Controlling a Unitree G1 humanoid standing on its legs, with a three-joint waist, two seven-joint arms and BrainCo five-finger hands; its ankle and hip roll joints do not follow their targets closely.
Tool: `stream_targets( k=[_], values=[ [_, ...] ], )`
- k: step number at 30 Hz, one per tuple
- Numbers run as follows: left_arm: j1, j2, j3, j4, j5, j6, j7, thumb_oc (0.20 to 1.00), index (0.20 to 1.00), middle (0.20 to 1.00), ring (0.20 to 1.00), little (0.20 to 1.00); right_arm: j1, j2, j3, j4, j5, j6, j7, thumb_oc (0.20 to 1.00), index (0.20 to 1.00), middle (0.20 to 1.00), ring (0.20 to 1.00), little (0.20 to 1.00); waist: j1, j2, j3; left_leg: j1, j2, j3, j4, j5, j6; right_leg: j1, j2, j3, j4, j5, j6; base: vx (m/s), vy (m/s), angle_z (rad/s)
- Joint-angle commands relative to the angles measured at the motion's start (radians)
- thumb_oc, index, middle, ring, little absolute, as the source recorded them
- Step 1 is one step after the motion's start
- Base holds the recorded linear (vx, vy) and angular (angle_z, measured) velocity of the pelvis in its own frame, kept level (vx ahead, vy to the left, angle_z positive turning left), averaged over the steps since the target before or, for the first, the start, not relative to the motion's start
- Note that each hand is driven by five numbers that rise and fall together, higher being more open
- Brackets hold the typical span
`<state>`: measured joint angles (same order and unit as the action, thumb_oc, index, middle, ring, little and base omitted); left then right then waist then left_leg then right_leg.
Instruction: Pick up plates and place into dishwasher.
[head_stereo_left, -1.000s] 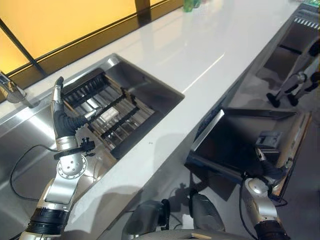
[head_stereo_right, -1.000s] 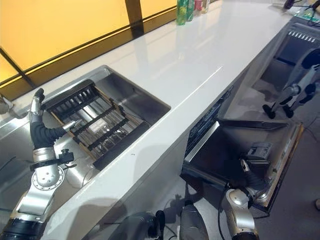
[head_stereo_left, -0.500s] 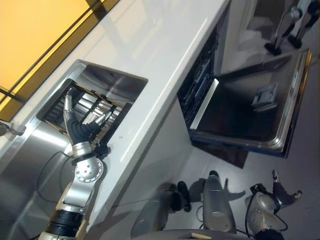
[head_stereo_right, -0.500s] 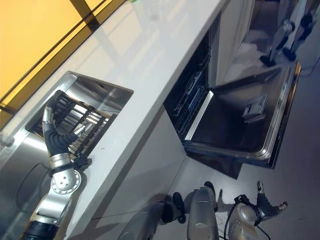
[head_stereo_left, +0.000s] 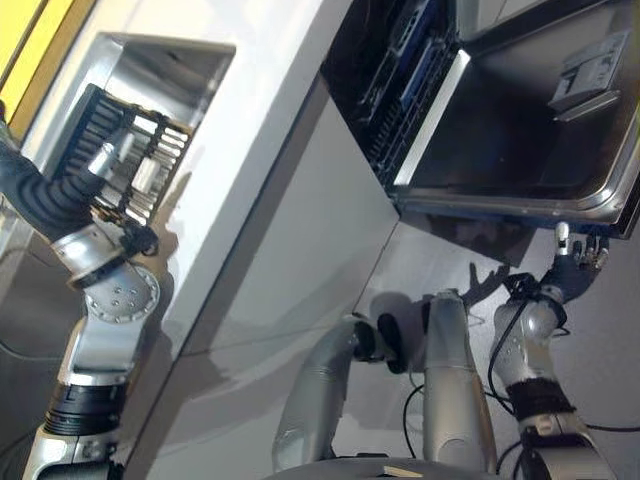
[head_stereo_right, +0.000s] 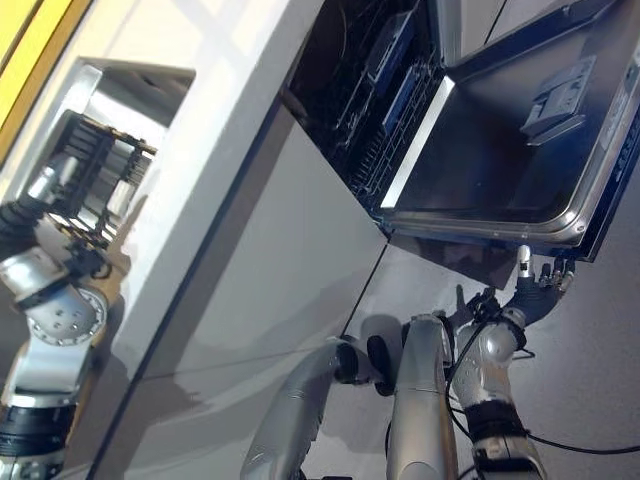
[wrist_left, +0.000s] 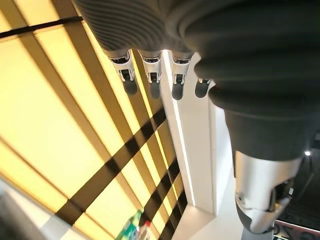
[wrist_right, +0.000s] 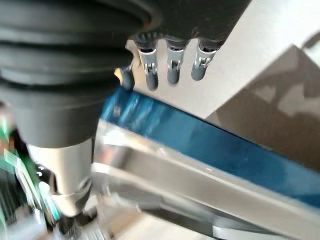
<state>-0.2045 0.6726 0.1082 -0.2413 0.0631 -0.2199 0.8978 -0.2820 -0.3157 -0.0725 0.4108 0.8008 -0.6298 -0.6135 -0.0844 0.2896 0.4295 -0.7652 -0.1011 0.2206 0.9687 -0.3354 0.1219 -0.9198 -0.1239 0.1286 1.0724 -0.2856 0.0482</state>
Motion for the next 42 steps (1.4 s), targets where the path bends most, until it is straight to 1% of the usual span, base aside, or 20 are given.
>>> stream_targets(
  k=[1,3,4,6,8,11,12,14,16,17,19,20,22,24,25,30,34,36,41,42],
  values=[
    [0.036,-0.202,-0.25,0.115,-0.017,0.048,0.028,1.0,1.0,1.0,1.0,1.0,-0.216,-0.107,-0.066,-0.062,-0.022,-0.038,-0.001,1.0,1.0,1.0,1.0,1.0,-0.031,0.003,0.091,-0.084,-0.004,0.014,0.192,-0.098,-0.004,-0.059,0.02,-0.056,-0.002,0.036,-0.108,-0.01,-0.084,0.05],
    [0.022,-0.188,-0.252,0.128,-0.032,0.047,0.024,1.0,1.0,1.0,1.0,1.0,-0.285,-0.142,-0.094,-0.021,-0.023,0.003,-0.103,1.0,1.0,1.0,1.0,1.0,-0.028,0.012,0.091,-0.11,0.004,0.013,0.222,-0.101,-0.009,-0.082,0.02,-0.057,0.025,0.029,-0.113,-0.01,-0.06,0.09],
    [0.016,-0.181,-0.253,0.129,-0.039,0.049,0.025,1.0,1.0,1.0,1.0,1.0,-0.312,-0.156,-0.102,-0.002,-0.026,0.017,-0.133,1.0,1.0,1.0,1.0,1.0,-0.027,0.016,0.09,-0.12,0.005,0.011,0.232,-0.101,-0.011,-0.09,0.021,-0.056,0.031,0.029,-0.114,0.0,-0.039,0.06],
    [0.005,-0.172,-0.256,0.131,-0.052,0.045,0.027,1.0,1.0,1.0,1.0,1.0,-0.367,-0.182,-0.102,0.01,-0.006,0.045,-0.104,1.0,1.0,1.0,1.0,1.0,-0.022,0.023,0.09,-0.134,0.003,0.007,0.241,-0.098,-0.015,-0.101,0.024,-0.057,0.035,0.031,-0.117,0.0,0.0,0.0],
    [-0.003,-0.159,-0.259,0.129,-0.068,0.036,0.024,1.0,1.0,1.0,1.0,1.0,-0.434,-0.207,-0.082,0.024,-0.02,0.092,-0.087,1.0,1.0,1.0,1.0,1.0,-0.013,0.032,0.09,-0.141,-0.003,0.0,0.242,-0.09,-0.02,-0.106,0.026,-0.055,0.036,0.034,-0.12,-0.01,0.006,-0.02],
    [-0.003,-0.157,-0.252,0.126,-0.084,0.029,0.022,1.0,1.0,1.0,1.0,1.0,-0.498,-0.224,-0.056,0.036,-0.012,0.131,-0.053,1.0,1.0,1.0,1.0,1.0,-0.004,0.04,0.09,-0.141,-0.005,-0.004,0.232,-0.072,-0.025,-0.106,0.03,-0.059,0.03,0.038,-0.123,-0.01,0.012,-0.04],
    [-0.004,-0.157,-0.248,0.127,-0.089,0.028,0.02,1.0,1.0,1.0,1.0,1.0,-0.509,-0.224,-0.046,0.034,-0.003,0.144,-0.024,1.0,1.0,1.0,1.0,1.0,-0.002,0.041,0.09,-0.141,-0.006,-0.005,0.228,-0.062,-0.028,-0.104,0.032,-0.061,0.026,0.04,-0.124,-0.02,0.021,-0.13],
    [-0.006,-0.151,-0.241,0.131,-0.102,0.019,0.013,1.0,1.0,1.0,1.0,1.0,-0.522,-0.22,-0.026,0.027,0.068,0.212,0.095,1.0,1.0,1.0,1.0,1.0,0.002,0.04,0.09,-0.143,-0.009,-0.012,0.22,-0.038,-0.035,-0.103,0.036,-0.063,0.017,0.045,-0.125,-0.03,0.008,-0.12],
    [-0.008,-0.145,-0.233,0.13,-0.109,0.009,0.002,1.0,1.0,1.0,1.0,1.0,-0.53,-0.21,0.025,0.023,0.156,0.367,0.299,1.0,1.0,1.0,1.0,1.0,0.013,0.033,0.09,-0.143,-0.011,-0.023,0.205,-0.013,-0.039,-0.1,0.041,-0.066,0.004,0.051,-0.128,-0.05,-0.013,-0.12],
    [-0.008,-0.14,-0.224,0.128,-0.112,0.006,-0.005,1.0,1.0,1.0,1.0,1.0,-0.527,-0.208,0.053,0.016,0.181,0.424,0.373,1.0,1.0,1.0,1.0,1.0,0.018,0.028,0.09,-0.141,-0.01,-0.026,0.195,0.002,-0.042,-0.097,0.041,-0.07,-0.005,0.054,-0.129,-0.05,-0.037,-0.15],
    [-0.015,-0.13,-0.21,0.124,-0.114,0.011,-0.011,1.0,1.0,1.0,1.0,1.0,-0.503,-0.204,0.104,-0.017,0.243,0.517,0.474,1.0,1.0,1.0,1.0,1.0,0.023,0.011,0.09,-0.136,-0.007,-0.033,0.173,0.03,-0.047,-0.086,0.04,-0.082,-0.027,0.065,-0.127,-0.05,-0.043,-0.24],
    [-0.017,-0.128,-0.206,0.125,-0.111,0.012,-0.013,1.0,1.0,1.0,1.0,1.0,-0.493,-0.202,0.113,-0.023,0.257,0.524,0.49,1.0,1.0,1.0,1.0,1.0,0.023,0.007,0.09,-0.134,-0.007,-0.035,0.167,0.038,-0.048,-0.082,0.04,-0.085,-0.034,0.07,-0.126,-0.05,-0.065,-0.25],
    [-0.036,-0.117,-0.202,0.126,-0.1,0.027,-0.011,1.0,1.0,1.0,1.0,1.0,-0.455,-0.18,0.164,-0.064,0.301,0.526,0.609,1.0,1.0,1.0,1.0,1.0,0.032,-0.017,0.09,-0.132,-0.005,-0.046,0.149,0.064,-0.048,-0.069,0.04,-0.1,-0.058,0.086,-0.121,-0.05,-0.084,-0.09],
    [-0.047,-0.111,-0.2,0.131,-0.1,0.034,-0.013,1.0,1.0,1.0,1.0,1.0,-0.449,-0.162,0.19,-0.09,0.302,0.529,0.664,1.0,1.0,1.0,1.0,1.0,0.039,-0.029,0.09,-0.125,-0.007,-0.054,0.137,0.072,-0.048,-0.058,0.04,-0.105,-0.073,0.095,-0.117,-0.03,-0.048,0.02],
    [-0.053,-0.108,-0.201,0.137,-0.099,0.035,-0.013,1.0,1.0,1.0,1.0,1.0,-0.451,-0.149,0.216,-0.114,0.285,0.513,0.701,1.0,1.0,1.0,1.0,1.0,0.046,-0.035,0.09,-0.125,-0.008,-0.059,0.133,0.075,-0.046,-0.054,0.039,-0.108,-0.076,0.099,-0.115,-0.03,-0.027,-0.16],
    [-0.049,-0.103,-0.197,0.152,-0.098,0.029,-0.003,1.0,1.0,1.0,1.0,1.0,-0.462,-0.099,0.286,-0.229,0.214,0.496,0.718,1.0,1.0,1.0,1.0,1.0,0.065,-0.049,0.09,-0.099,-0.02,-0.079,0.091,0.096,-0.046,-0.019,0.042,-0.117,-0.111,0.119,-0.102,-0.02,0.019,-0.26],
    [-0.042,-0.089,-0.178,0.153,-0.113,0.015,-0.005,1.0,1.0,1.0,1.0,1.0,-0.478,-0.088,0.311,-0.26,0.151,0.507,0.712,1.0,1.0,1.0,1.0,1.0,0.09,-0.066,0.088,-0.047,-0.031,-0.101,0.028,0.107,-0.039,0.041,0.042,-0.125,-0.165,0.135,-0.092,-0.02,0.041,0.46],
    [-0.041,-0.084,-0.173,0.151,-0.114,0.014,-0.008,1.0,1.0,1.0,1.0,1.0,-0.483,-0.08,0.318,-0.268,0.139,0.497,0.701,1.0,1.0,1.0,1.0,1.0,0.102,-0.075,0.083,-0.019,-0.036,-0.113,-0.009,0.112,-0.036,0.073,0.038,-0.13,-0.197,0.142,-0.086,-0.02,0.016,0.28],
    [-0.053,-0.057,-0.155,0.15,-0.119,0.028,-0.025,1.0,1.0,1.0,1.0,1.0,-0.488,-0.056,0.324,-0.254,0.11,0.465,0.696,1.0,1.0,1.0,1.0,1.0,0.154,-0.118,0.045,0.056,-0.059,-0.151,-0.105,0.111,-0.021,0.172,0.021,-0.158,-0.286,0.165,-0.069,-0.02,-0.047,0.39],
    [-0.057,-0.053,-0.154,0.152,-0.117,0.028,-0.03,1.0,1.0,1.0,1.0,1.0,-0.491,-0.054,0.324,-0.249,0.112,0.456,0.697,1.0,1.0,1.0,1.0,1.0,0.161,-0.126,0.044,0.055,-0.062,-0.15,-0.122,0.134,-0.015,0.178,0.014,-0.169,-0.307,0.194,-0.072,-0.06,-0.072,0.35]
  ],
)
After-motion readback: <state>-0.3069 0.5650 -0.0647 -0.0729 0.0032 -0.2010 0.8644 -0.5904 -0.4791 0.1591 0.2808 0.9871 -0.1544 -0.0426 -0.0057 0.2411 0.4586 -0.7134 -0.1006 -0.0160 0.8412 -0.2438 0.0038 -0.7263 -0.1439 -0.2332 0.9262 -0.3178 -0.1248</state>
